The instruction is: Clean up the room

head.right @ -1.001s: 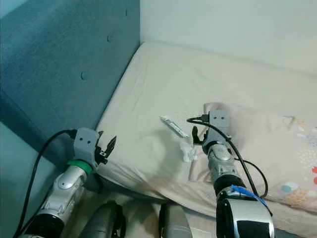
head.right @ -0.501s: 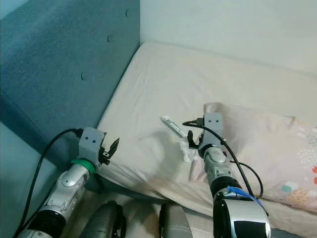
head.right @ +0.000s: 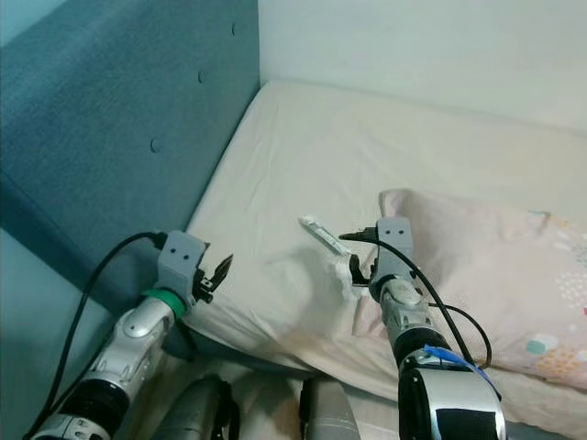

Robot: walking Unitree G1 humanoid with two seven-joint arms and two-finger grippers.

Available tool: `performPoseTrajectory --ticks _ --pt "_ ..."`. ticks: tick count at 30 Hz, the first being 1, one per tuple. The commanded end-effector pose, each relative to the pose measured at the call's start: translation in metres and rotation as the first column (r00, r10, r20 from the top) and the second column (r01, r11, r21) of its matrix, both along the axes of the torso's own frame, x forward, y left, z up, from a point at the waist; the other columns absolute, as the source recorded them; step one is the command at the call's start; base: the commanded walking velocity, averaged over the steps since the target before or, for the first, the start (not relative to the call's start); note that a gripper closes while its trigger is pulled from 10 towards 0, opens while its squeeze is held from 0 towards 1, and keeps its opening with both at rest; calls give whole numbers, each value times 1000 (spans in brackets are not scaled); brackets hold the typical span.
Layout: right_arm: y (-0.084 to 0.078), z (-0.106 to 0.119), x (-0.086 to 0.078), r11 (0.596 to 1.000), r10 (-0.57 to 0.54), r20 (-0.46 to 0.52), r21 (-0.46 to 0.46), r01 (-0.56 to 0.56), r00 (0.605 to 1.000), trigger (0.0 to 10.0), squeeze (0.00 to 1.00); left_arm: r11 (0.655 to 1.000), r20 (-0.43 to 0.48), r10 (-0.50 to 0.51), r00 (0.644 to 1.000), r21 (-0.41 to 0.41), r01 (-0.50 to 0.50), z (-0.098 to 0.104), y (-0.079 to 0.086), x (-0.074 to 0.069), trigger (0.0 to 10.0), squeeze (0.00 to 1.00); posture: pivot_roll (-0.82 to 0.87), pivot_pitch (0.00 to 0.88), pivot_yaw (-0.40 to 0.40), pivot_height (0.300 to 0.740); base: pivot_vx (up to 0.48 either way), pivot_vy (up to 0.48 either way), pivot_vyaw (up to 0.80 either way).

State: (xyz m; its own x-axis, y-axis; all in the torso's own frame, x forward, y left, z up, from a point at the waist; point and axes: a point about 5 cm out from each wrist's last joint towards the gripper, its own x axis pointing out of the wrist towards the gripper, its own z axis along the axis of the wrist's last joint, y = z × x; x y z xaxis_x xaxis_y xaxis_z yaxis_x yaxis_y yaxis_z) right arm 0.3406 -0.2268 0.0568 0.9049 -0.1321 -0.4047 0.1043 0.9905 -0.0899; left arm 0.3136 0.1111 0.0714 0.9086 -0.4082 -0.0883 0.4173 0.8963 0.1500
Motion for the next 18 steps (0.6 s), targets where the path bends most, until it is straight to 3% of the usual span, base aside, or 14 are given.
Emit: performPoseTrajectory --ticks 1,5,9,13,14,15,18 --pt "-8 0 -1 999 -28 -19 -36 28 999 10000 1000 1000 -6 13 1000 3 -13 -2 4 -2 10000 0 76 102 50 655 0 0 0" --pt "-8 3 0 998 -37 -9 -51 36 999 10000 1000 1000 2 22 1000 -9 -22 -2 6 -4 10000 0 85 134 48 655 0 0 0" --pt "-5 -4 -3 998 -36 -36 -52 34 999 10000 1000 999 21 -47 999 9 47 -2 0 -14 10000 0 115 168 40 655 0 0 0" --pt "-3 -5 -3 998 -31 -40 -54 28 999 10000 1000 991 29 -128 991 -36 129 3 -8 -21 10000 0 143 213 25 655 0 0 0" --pt "-2 -5 -3 999 -25 -42 -40 24 999 10000 1000 980 52 -198 979 -25 199 9 -14 -28 10000 0 190 259 29 655 0 0 0" --pt "-2 -5 -3 999 -25 -42 -40 24 999 10000 1000 980 52 -198 979 -25 199 9 -14 -28 10000 0 190 259 29 655 0 0 0" --pt "-1 -4 -2 999 -38 -26 7 38 999 10000 1000 948 105 -319 942 20 318 26 -22 -45 10000 0 225 312 45 655 0 0 0"
